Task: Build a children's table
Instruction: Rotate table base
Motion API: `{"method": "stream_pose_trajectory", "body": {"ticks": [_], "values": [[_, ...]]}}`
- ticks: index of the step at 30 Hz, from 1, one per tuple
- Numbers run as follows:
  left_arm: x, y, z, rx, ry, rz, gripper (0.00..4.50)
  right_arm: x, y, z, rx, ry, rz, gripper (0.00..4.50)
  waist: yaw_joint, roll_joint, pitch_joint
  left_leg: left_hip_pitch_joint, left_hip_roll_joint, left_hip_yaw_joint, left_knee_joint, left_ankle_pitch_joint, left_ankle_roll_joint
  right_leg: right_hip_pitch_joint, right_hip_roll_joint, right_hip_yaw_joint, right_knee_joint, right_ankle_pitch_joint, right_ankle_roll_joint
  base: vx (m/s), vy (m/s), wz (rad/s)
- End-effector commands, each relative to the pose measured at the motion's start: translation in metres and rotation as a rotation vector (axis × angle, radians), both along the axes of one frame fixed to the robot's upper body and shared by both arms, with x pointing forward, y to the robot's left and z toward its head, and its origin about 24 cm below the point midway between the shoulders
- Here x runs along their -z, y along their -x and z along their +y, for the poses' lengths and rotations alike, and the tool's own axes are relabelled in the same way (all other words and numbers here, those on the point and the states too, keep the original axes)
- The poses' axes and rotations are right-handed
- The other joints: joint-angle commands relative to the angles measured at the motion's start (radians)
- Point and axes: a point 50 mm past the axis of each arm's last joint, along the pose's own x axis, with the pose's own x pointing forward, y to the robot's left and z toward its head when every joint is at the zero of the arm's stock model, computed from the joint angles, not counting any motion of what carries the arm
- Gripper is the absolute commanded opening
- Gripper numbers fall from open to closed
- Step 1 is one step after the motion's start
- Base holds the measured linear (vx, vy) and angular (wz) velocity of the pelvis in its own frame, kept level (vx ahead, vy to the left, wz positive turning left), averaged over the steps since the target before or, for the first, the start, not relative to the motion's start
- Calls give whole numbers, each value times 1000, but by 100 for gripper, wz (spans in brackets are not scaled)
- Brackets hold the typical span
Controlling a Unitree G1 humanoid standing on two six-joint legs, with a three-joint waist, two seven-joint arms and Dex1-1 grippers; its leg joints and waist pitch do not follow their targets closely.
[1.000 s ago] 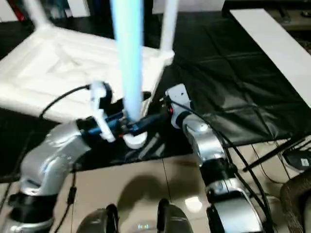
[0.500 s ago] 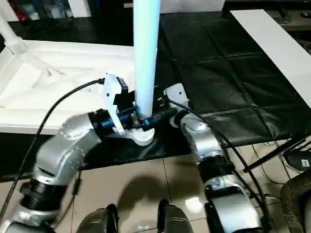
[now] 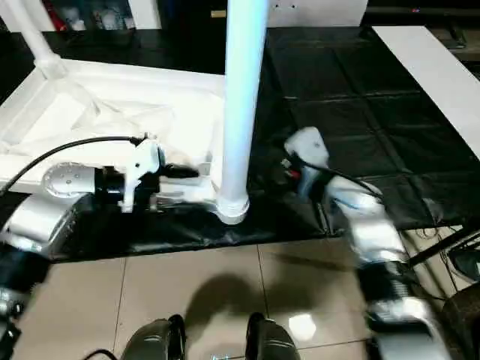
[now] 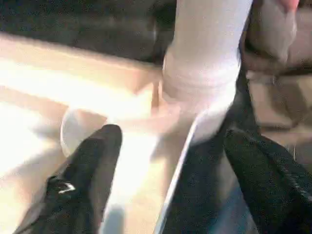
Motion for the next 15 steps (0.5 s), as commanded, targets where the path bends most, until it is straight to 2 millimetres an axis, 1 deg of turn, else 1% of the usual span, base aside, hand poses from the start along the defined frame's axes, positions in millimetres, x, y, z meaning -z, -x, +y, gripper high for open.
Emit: {"method": "stream_pose_trajectory", "body": {"ticks": [1,2,3,4,5,6,7,8,9,10,12,13,15], "values": [[3,-4,-1,43,-46,-2,341,-6,12,1,-107,-5,29,450,6,3,-110,35,50,-31,-68,-309,41,62,-75,59,-80,-461,-157,0,0,0],[4,-7,-1,56,-61,-3,333,-8,17,-1,-148,-3,51,450,8,1,-112,31,51,-32,-68,-300,43,66,-77,58,-78,-462,-159,0,0,0],[4,-8,-1,62,-68,-6,328,-8,20,-1,-163,0,56,450,10,-1,-114,30,50,-32,-66,-297,48,66,-77,57,-80,-468,-155,0,0,0],[5,-13,0,81,-104,-11,321,-9,26,-2,-196,17,64,450,13,1,-114,33,51,-32,-65,-295,48,63,-80,57,-82,-474,-156,0,0,0],[6,-14,0,88,-116,-14,321,-9,28,-2,-203,21,69,450,13,0,-113,30,49,-32,-65,-296,50,64,-78,56,-85,-485,-151,0,0,0],[6,-16,-1,93,-123,-15,309,-8,29,-3,-207,24,75,450,14,-2,-115,29,48,-33,-65,-292,48,64,-79,55,-85,-495,-143,0,0,0],[6,-16,-1,93,-123,-15,296,-8,29,-3,-207,24,75,450,15,-2,-117,29,49,-34,-63,-287,46,66,-83,55,-82,-491,-146,0,0,0],[6,-18,-1,97,-133,-19,288,-7,31,-3,-211,32,85,450,13,-2,-117,23,49,-37,-64,-280,44,70,-85,52,-80,-496,-150,0,0,0],[6,-18,-1,99,-135,-19,284,-7,32,-3,-213,33,87,450,13,-3,-118,26,49,-35,-62,-279,43,66,-83,52,-83,-498,-148,0,0,0],[7,-20,-2,107,-145,-20,282,-6,34,-3,-221,37,97,450,12,-3,-117,25,47,-34,-62,-275,47,66,-81,52,-85,-494,-151,0,0,0],[7,-22,-2,111,-148,-18,254,-7,36,-2,-225,32,106,450,17,-2,-120,29,49,-33,-60,-274,49,65,-83,53,-84,-485,-154,0,0,0],[7,-23,-2,113,-146,-15,245,-7,37,-2,-229,30,112,450,16,-2,-121,26,49,-34,-60,-269,50,67,-82,51,-81,-474,-161,0,0,0],[8,-25,-3,122,-148,-12,238,-7,41,-2,-242,33,126,450,18,-2,-121,27,48,-32,-59,-267,54,66,-81,51,-84,-471,-163,0,0,0]]}}
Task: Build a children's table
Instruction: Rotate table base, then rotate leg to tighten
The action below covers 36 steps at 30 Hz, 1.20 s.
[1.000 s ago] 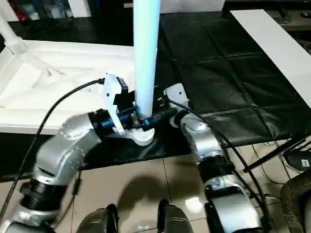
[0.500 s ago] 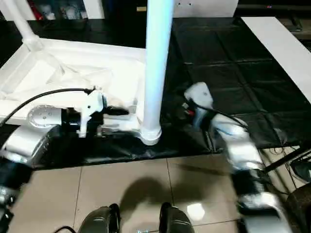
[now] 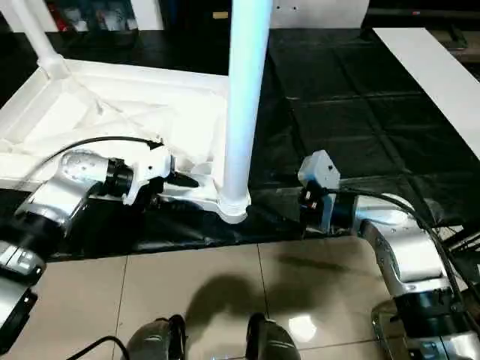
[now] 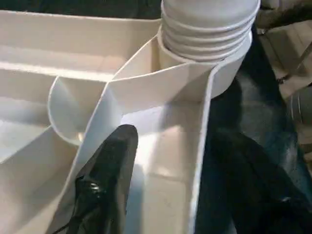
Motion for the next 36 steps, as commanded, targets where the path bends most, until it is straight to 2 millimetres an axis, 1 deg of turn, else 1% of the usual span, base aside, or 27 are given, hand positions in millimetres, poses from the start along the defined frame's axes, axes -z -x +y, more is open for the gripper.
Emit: {"method": "stream_pose_trajectory", "body": {"ticks": [1,2,4,6,7,8,9,11,12,14,15,16,17,19,21,22,24,26,27,28,30,32,34,36], "values": [[4,-2,1,15,-21,10,216,-3,6,0,-31,8,13,450,9,-3,-120,28,47,-31,-61,-267,55,66,-80,52,-85,-470,-162,0,0,0],[4,-2,1,18,-22,11,216,-3,7,0,-35,10,16,450,12,-2,-121,28,48,-30,-61,-266,57,66,-80,52,-84,-466,-164,0,0,0],[4,-3,0,17,-18,12,199,-3,7,0,-35,11,18,450,15,-4,-121,26,48,-32,-61,-267,54,68,-82,50,-83,-475,-162,0,0,0],[4,-4,0,18,-10,17,185,-3,9,-1,-39,11,24,450,17,-5,-119,27,48,-33,-60,-274,51,67,-85,49,-88,-513,-148,0,0,0],[4,-5,0,20,-8,20,177,-3,9,0,-42,10,28,450,19,-4,-119,29,47,-32,-60,-276,50,66,-84,48,-91,-530,-140,0,0,0],[4,-5,0,22,-8,22,168,-2,10,0,-49,12,31,450,19,-6,-118,29,48,-33,-60,-278,50,65,-85,48,-92,-536,-137,0,0,0],[4,-5,0,23,-9,23,158,-2,11,1,-51,13,32,450,20,-5,-117,29,47,-33,-60,-280,49,65,-86,47,-94,-550,-130,0,0,0],[4,-5,1,26,-15,28,138,-1,11,2,-54,10,37,450,21,-5,-117,31,49,-34,-61,-284,47,64,-86,46,-95,-554,-128,0,0,0],[5,-5,1,28,-19,30,138,-1,12,2,-55,10,38,450,21,-4,-115,31,47,-35,-61,-291,47,63,-85,44,-98,-564,-124,0,0,0],[6,-5,2,32,-32,37,125,-1,12,3,-58,9,40,450,21,-6,-115,30,46,-36,-62,-292,45,65,-87,43,-99,-573,-117,0,0,0],[7,-5,3,34,-35,39,115,-1,12,3,-59,9,41,450,21,-5,-114,29,47,-37,-62,-293,45,64,-87,43,-100,-579,-113,0,0,0],[7,-5,3,34,-35,39,115,-1,12,3,-59,9,41,450,21,-6,-114,30,47,-37,-62,-294,44,64,-87,43,-100,-581,-110,0,0,0],[7,-5,3,36,-34,45,97,-1,13,3,-61,8,43,450,21,-6,-114,31,46,-36,-61,-293,43,64,-88,43,-101,-588,-108,0,0,0],[6,-5,3,43,-28,62,91,-1,14,3,-63,8,45,450,22,-7,-112,30,45,-36,-61,-292,44,64,-88,42,-103,-594,-106,0,0,0],[6,-5,3,52,-28,75,55,-1,14,3,-65,8,47,450,22,-7,-112,31,45,-37,-62,-291,45,63,-87,42,-103,-599,-102,0,0,0],[6,-5,3,54,-29,78,49,-1,14,3,-66,8,47,450,22,-6,-113,29,46,-38,-63,-289,45,65,-88,42,-101,-594,-103,0,0,0],[5,-5,3,62,-36,86,44,-1,14,3,-67,8,48,450,22,-6,-114,31,47,-37,-62,-289,46,63,-88,42,-101,-585,-109,0,0,0],[6,-5,3,66,-46,88,25,-1,14,3,-67,8,47,450,21,-8,-114,27,46,-38,-63,-281,48,67,-88,42,-98,-572,-113,0,0,0],[6,-5,4,68,-53,89,15,-1,14,3,-67,8,47,450,21,-7,-115,26,48,-38,-64,-277,49,66,-88,43,-95,-557,-117,0,0,0],[6,-5,4,69,-58,90,11,-1,14,3,-67,8,47,450,21,-6,-116,28,49,-37,-63,-276,51,65,-88,45,-94,-541,-126,0,0,0],[5,-5,4,69,-56,91,7,-2,13,2,-67,8,46,450,21,-7,-116,26,50,-36,-63,-266,55,67,-88,46,-89,-514,-138,0,0,0],[5,-5,3,71,-50,94,3,-2,13,2,-67,8,45,450,21,-6,-118,26,51,-35,-63,-261,58,67,-87,47,-86,-486,-151,0,0,0],[-1,-8,0,45,32,112,3,-3,11,2,-53,6,35,450,21,-5,-115,25,50,-33,-62,-259,61,67,-87,48,-84,-464,-168,0,0,0],[-4,-8,-2,33,71,115,3,-4,8,2,-32,3,24,450,21,-6,-114,23,49,-34,-63,-257,60,69,-87,48,-82,-469,-170,0,0,0]]}}
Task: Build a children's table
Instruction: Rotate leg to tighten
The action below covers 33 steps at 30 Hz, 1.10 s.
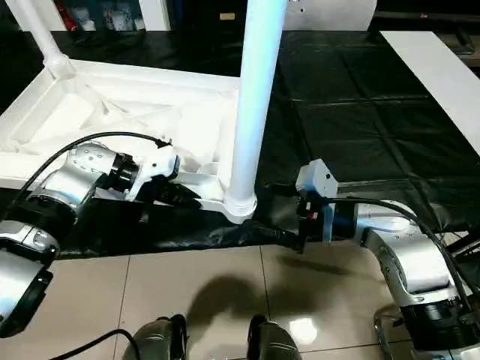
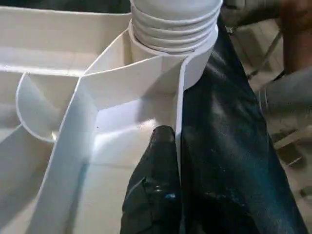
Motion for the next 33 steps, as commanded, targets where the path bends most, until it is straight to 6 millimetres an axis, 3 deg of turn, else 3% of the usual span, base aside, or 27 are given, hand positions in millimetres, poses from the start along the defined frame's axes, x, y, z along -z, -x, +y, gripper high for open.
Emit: {"method": "stream_pose_trajectory", "body": {"ticks": [1,7,10,13,15,16,18,20,22,25,28,33], "values": [[-3,-2,1,-70,85,9,3,-3,-4,-2,29,0,-17,450,4,-7,-111,24,49,-33,-64,-258,59,66,-86,51,-83,-477,-169,0,0,0],[5,-1,-8,-198,111,-17,3,-1,-17,-6,133,33,-36,450,-8,-11,-105,24,47,-35,-63,-266,51,64,-85,48,-89,-533,-151,0,0,0],[8,0,-15,-276,118,-72,3,-1,-31,-7,220,19,-44,450,-25,-19,-99,21,45,-35,-61,-271,50,62,-84,46,-91,-555,-145,0,0,0],[11,5,-16,-261,110,-63,3,-3,-35,-5,209,12,-53,450,-31,-19,-100,23,41,-33,-59,-265,62,61,-83,46,-96,-580,-118,0,0,0],[13,11,-15,-225,91,-40,3,-4,-38,-2,184,11,-65,450,-39,-17,-100,21,42,-35,-61,-264,66,62,-81,45,-95,-569,-118,0,0,0],[12,14,-15,-199,81,-38,3,-4,-40,0,171,5,-70,450,-42,-23,-102,20,42,-33,-61,-258,70,62,-81,47,-93,-556,-121,0,0,0],[11,18,-15,-163,82,-42,3,-5,-41,1,157,-5,-68,450,-41,-19,-103,22,45,-32,-61,-248,78,59,-81,50,-89,-528,-135,0,0,0],[10,26,-11,-72,50,-82,3,-6,-44,4,91,-42,-65,450,-42,-16,-105,16,48,-32,-61,-232,90,62,-83,52,-80,-476,-157,0,0,0],[13,29,-5,-16,-3,-96,3,-5,-44,5,34,-37,-50,450,-39,-11,-103,24,49,-29,-63,-238,94,57,-78,54,-79,-457,-166,0,0,0],[10,31,-3,0,13,-62,3,-6,-45,5,-26,-46,-30,450,-34,-9,-103,22,54,-28,-64,-233,92,59,-77,54,-72,-422,-187,0,0,0],[7,33,-4,29,15,-49,0,-7,-47,6,-92,-56,-15,422,-32,-14,-102,23,54,-28,-64,-239,89,60,-79,54,-69,-424,-200,0,0,0],[9,35,-5,59,-6,-53,0,-8,-49,10,-175,-70,7,378,-30,-16,-100,23,52,-28,-64,-243,85,59,-80,55,-72,-460,-190,0,0,0]]}}
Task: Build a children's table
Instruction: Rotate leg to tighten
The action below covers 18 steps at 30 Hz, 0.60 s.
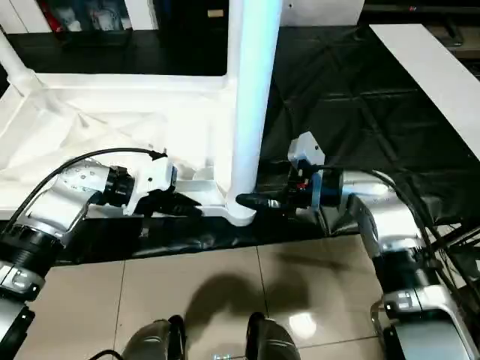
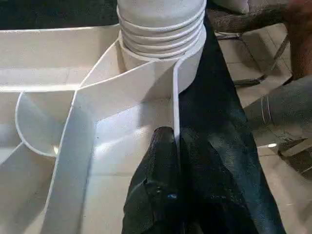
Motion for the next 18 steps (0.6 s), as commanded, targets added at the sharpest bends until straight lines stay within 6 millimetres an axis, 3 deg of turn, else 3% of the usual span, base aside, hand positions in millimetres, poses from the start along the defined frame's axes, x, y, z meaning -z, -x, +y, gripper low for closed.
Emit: {"method": "stream_pose_trajectory", "body": {"ticks": [1,8,18], "values": [[6,7,-6,78,-20,36,0,-3,0,3,-58,-10,-3,375,5,-16,-98,26,54,-28,-60,-242,85,62,-80,57,-75,-466,-187,0,0,0],[6,7,-10,88,-23,25,0,-2,1,6,-121,-28,40,300,10,-17,-98,26,54,-29,-61,-240,86,62,-80,57,-75,-471,-185,0,0,0],[6,7,-9,93,-29,33,0,0,1,5,-156,-26,63,230,12,-13,-98,26,55,-30,-62,-242,82,61,-80,57,-75,-474,-186,0,0,0]]}}
